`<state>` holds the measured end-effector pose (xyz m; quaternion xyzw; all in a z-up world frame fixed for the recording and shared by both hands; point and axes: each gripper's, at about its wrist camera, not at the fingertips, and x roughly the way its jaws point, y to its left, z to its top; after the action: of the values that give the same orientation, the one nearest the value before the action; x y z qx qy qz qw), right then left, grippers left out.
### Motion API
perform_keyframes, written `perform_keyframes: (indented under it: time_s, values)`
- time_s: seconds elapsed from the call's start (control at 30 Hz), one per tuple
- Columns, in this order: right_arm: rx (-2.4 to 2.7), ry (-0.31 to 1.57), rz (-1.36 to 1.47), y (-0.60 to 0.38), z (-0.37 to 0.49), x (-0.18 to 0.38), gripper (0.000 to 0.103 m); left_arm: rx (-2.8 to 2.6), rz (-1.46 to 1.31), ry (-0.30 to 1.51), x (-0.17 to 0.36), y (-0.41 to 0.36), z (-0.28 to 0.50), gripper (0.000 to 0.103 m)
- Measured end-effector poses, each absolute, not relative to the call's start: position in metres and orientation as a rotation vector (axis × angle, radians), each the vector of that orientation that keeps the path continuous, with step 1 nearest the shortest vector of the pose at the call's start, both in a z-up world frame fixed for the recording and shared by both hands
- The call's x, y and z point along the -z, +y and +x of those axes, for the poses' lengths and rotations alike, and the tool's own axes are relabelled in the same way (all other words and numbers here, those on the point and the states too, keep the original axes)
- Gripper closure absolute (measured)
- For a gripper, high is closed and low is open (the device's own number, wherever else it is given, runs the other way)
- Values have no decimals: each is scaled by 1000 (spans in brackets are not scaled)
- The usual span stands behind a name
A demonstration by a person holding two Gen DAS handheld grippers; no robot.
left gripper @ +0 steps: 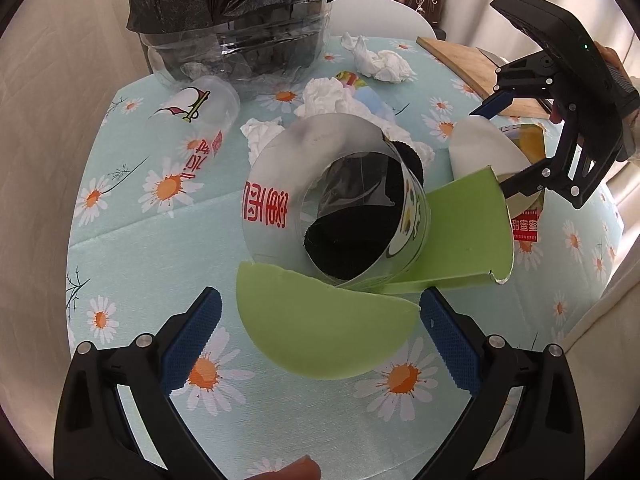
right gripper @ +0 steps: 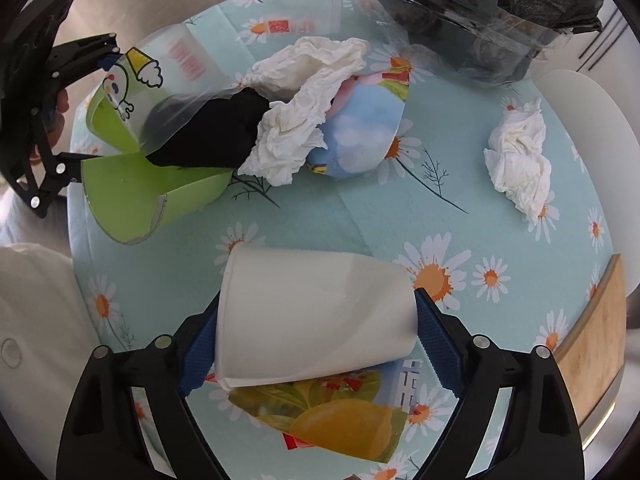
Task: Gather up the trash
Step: 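Grasp the green cup piece with left tool while right tool grasps white paper cup, then carry the green piece and white paper cup over the black bin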
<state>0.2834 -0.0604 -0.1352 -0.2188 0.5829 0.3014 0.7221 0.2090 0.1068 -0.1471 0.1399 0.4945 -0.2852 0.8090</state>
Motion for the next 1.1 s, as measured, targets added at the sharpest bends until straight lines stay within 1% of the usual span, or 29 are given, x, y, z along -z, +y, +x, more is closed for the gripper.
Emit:
perform_keyframes:
  time_s: [0.03, 0.07, 0.1, 0.17, 0.53, 0.83, 1.1]
  values:
    - [-674, 1290, -481, -59, 283, 135, 21, 629, 302, 1062, 147, 106, 208, 13]
    - [-685, 1294, -475, -58, 283, 135, 21, 639, 305, 1064, 146, 105, 208, 23]
    - [-692, 1296, -465, -58, 283, 135, 21, 643, 309, 1064, 146, 105, 207, 29]
    - [-686, 1296, -454, -57, 283, 135, 21, 641, 330, 1061, 144, 104, 205, 35]
    - [-642, 1218, -265, -77, 273, 107, 21, 578, 348, 1072, 128, 103, 181, 36]
    - [-635, 1132, -117, -101, 238, 78, 21, 496, 331, 1033, 102, 97, 147, 36]
    - [-612, 1093, -1, -127, 205, 69, 21, 421, 288, 987, 75, 92, 121, 36]
